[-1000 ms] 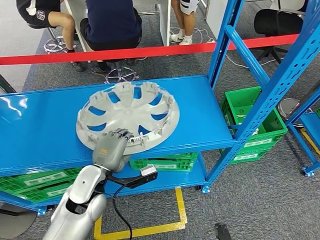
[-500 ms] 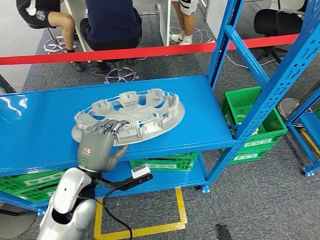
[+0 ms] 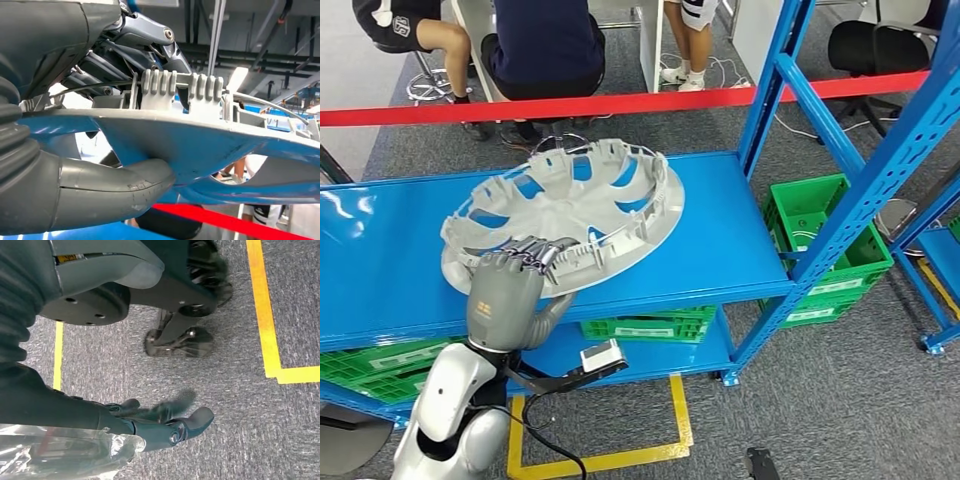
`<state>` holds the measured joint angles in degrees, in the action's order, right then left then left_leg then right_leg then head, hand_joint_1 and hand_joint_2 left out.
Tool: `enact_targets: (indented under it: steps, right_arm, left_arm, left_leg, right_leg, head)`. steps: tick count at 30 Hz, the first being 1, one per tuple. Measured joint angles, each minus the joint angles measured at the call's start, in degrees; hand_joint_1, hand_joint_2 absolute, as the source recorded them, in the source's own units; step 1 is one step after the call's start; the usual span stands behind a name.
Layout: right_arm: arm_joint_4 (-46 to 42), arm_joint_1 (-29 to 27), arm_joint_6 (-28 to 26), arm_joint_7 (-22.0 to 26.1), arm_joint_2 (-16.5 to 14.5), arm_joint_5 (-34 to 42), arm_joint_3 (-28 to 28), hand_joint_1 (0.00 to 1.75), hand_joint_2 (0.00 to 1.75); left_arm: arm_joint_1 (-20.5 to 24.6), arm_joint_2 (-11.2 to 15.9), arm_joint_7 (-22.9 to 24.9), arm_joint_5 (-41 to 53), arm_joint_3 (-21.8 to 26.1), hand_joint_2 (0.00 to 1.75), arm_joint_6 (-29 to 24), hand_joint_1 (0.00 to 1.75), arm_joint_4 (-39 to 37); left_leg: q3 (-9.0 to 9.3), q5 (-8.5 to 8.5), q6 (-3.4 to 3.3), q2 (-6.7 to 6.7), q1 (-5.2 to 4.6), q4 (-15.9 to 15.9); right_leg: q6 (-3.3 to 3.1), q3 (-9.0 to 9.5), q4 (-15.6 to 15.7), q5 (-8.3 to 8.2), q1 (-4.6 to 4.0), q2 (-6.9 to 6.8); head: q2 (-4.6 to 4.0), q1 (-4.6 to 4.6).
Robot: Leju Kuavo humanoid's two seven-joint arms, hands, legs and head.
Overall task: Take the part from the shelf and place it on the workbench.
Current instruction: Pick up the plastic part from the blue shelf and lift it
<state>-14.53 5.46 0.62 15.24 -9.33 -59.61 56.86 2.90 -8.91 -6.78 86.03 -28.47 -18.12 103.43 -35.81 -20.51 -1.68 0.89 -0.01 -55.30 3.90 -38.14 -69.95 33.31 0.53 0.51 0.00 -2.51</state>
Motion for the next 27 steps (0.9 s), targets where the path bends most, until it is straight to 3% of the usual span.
enact_targets:
  steps: [1, 2, 3, 5, 6, 8, 11, 12, 14, 16, 17, 18, 19, 21, 23, 26, 27]
  right_arm:
    - [0.0, 0.0, 0.0, 0.0, 0.0, 0.0, 0.1, 0.00, 1.75]
    - [0.0, 0.0, 0.0, -0.1, 0.0, -0.1, 0.2, 0.00, 1.75]
    - [0.0, 0.0, 0.0, -0.1, 0.0, -0.1, 0.2, 0.00, 1.75]
    - [0.0, 0.2, -0.1, -0.2, 0.0, -0.2, 0.3, 0.00, 1.75]
    - [0.0, 0.3, -0.1, -0.1, -0.1, -0.2, 0.3, 0.00, 1.75]
    - [0.0, 0.5, -0.1, 0.1, -0.2, -0.1, 0.3, 0.00, 1.75]
    - [0.0, 0.4, 0.7, 1.9, -0.3, 0.5, 0.5, 0.00, 1.75]
    - [0.0, 0.4, 1.3, 3.0, -0.3, 0.9, 0.7, 0.00, 1.75]
    - [0.0, 0.3, 2.6, 5.1, -0.3, 1.7, 1.1, 0.00, 1.75]
    - [0.0, 0.1, 3.5, 6.6, -0.3, 2.6, 1.6, 0.00, 1.75]
    - [0.0, -0.1, 3.7, 7.0, -0.2, 2.9, 1.9, 0.00, 1.75]
    - [0.0, -0.3, 3.8, 7.2, -0.2, 3.2, 2.2, 0.00, 1.75]
    - [0.0, -0.5, 3.8, 7.4, -0.1, 3.3, 2.5, 0.00, 1.75]
    - [0.0, -0.6, 3.8, 7.5, -0.1, 3.5, 3.0, 0.00, 1.75]
    - [0.0, -0.7, 3.8, 7.6, 0.0, 3.6, 3.2, 0.00, 1.75]
    - [0.0, -0.8, 3.4, 7.5, 0.1, 3.6, 3.7, 0.00, 1.75]
    - [0.0, -0.9, 3.0, 7.4, 0.1, 3.7, 3.9, 0.00, 1.75]
  left_arm:
    - [0.0, 0.1, 0.0, 0.1, -0.1, 1.75, -0.1, 1.41, 0.0]
    - [-0.1, 0.2, 0.0, 0.3, -0.2, 1.75, -0.1, 1.41, 0.0]
    - [-0.2, 0.3, 0.0, 0.5, -0.3, 1.75, -0.2, 1.41, 0.0]
    - [-0.3, 0.5, 0.0, 0.9, -0.8, 1.75, -0.3, 1.41, 0.2]
    - [-0.3, 0.6, 0.0, 1.2, -1.0, 1.75, -0.4, 1.41, 0.3]
    - [-0.3, 0.8, 0.0, 1.8, -1.6, 1.75, -0.7, 1.41, 0.6]
    - [-0.3, 1.2, 0.0, 2.2, -2.6, 1.75, -1.1, 1.41, 0.9]
    - [-0.3, 1.4, 0.0, 2.2, -2.8, 1.75, -1.2, 1.41, 0.9]
    - [-0.3, 1.9, 0.0, 2.3, -3.4, 1.75, -1.6, 1.41, 1.0]
    - [-0.3, 2.4, -0.1, 2.5, -4.0, 1.75, -1.9, 1.41, 1.0]
    - [-0.3, 2.6, -0.1, 2.8, -4.3, 1.75, -2.0, 1.41, 1.0]
    - [-0.3, 2.8, -0.1, 3.0, -4.6, 1.75, -2.0, 1.41, 1.0]
    - [-0.3, 3.0, -0.1, 3.3, -4.8, 1.75, -2.1, 1.41, 1.0]
    - [-0.2, 3.2, -0.1, 3.5, -5.2, 1.75, -2.1, 1.41, 1.0]
    - [-0.1, 3.3, -0.1, 3.6, -5.6, 1.75, -2.1, 1.41, 1.2]
    - [0.0, 3.5, -0.1, 3.8, -6.2, 1.75, -2.2, 1.41, 1.3]
    - [0.1, 3.5, -0.1, 3.9, -6.4, 1.75, -2.2, 1.41, 1.3]
  left_leg:
    - [-0.10, 0.07, 0.10, -0.03, 0.03, 0.0]
    - [-0.23, 0.18, 0.27, -0.04, 0.11, 0.0]
    - [-0.39, 0.33, 0.51, -0.02, 0.24, -0.1]
    - [-0.82, 0.60, 1.17, 0.06, 0.59, -0.4]
    - [-1.12, 0.73, 1.60, 0.10, 0.67, -0.7]
    - [-1.64, 1.18, 2.45, 0.23, 0.59, -1.2]
    - [-2.31, 1.45, 3.33, 0.37, 0.68, -1.6]
    - [-2.81, 0.26, 3.58, 0.22, 0.73, -2.6]
    - [-4.72, -4.62, 3.96, -0.13, 0.76, -8.0]
    - [-6.67, -9.32, 4.06, -0.19, 0.75, -15.7]
    - [-6.75, -10.18, 3.99, -0.19, 0.73, -18.0]
    - [-5.85, -9.86, 3.82, -0.19, 0.70, -18.1]
    - [-3.94, -8.77, 3.59, -0.20, 0.65, -16.3]
    - [1.87, -7.09, 3.04, -0.21, 0.46, -8.7]
    - [5.61, -7.24, 2.71, -0.19, 0.21, -3.0]
    - [5.50, -6.74, 1.96, -0.36, -0.01, -1.6]
    - [5.20, -6.23, 1.52, -0.57, 0.03, -1.4]
  right_leg:
    - [0.25, -0.96, -2.9, 1.19, 0.16, -0.03]
    - [0.50, -1.10, -4.0, 1.33, 0.31, -0.05]
    - [0.77, -0.15, -2.8, 0.39, 0.49, -0.07]
    - [1.46, 4.30, 4.8, -2.74, 0.97, -0.03]
    - [1.46, 6.38, 8.2, -3.94, 1.06, 0.28]
    - [0.84, 7.99, 11.1, -4.58, 1.08, 0.86]
    - [-0.86, 6.83, 10.3, -5.19, 0.96, 0.97]
    - [-1.45, 6.35, 10.3, -5.58, 0.99, 0.88]
    - [-2.43, 5.20, 10.3, -6.53, 0.99, 0.66]
    - [-2.80, 3.88, 10.3, -7.49, 0.82, 0.36]
    - [-2.85, 3.21, 10.3, -7.98, 0.72, 0.19]
    - [-2.80, 2.58, 10.3, -8.44, 0.64, 0.06]
    - [-2.69, 2.00, 10.3, -8.89, 0.59, -0.03]
    - [-2.25, 1.10, 10.2, -9.73, 0.47, -0.06]
    - [-1.58, 0.63, 10.4, -10.59, 0.37, -0.06]
    - [-0.45, 0.42, 11.0, -11.80, 0.51, 0.04]
    - [-0.16, 0.10, 10.7, -11.22, 0.59, 0.03]
  head:
    - [0.00, 0.01]
    - [0.00, 0.01]
    - [0.00, 0.01]
    - [0.00, -0.02]
    - [0.00, -0.09]
    - [0.00, -0.11]
    - [0.00, 0.03]
    - [0.00, 0.13]
    - [0.00, 0.44]
    - [0.00, 0.57]
    - [0.00, 0.56]
    - [0.00, 0.55]
    - [0.00, 0.55]
    - [0.00, 0.56]
    - [0.01, 0.58]
    - [0.00, 0.70]
    - [0.00, 0.66]
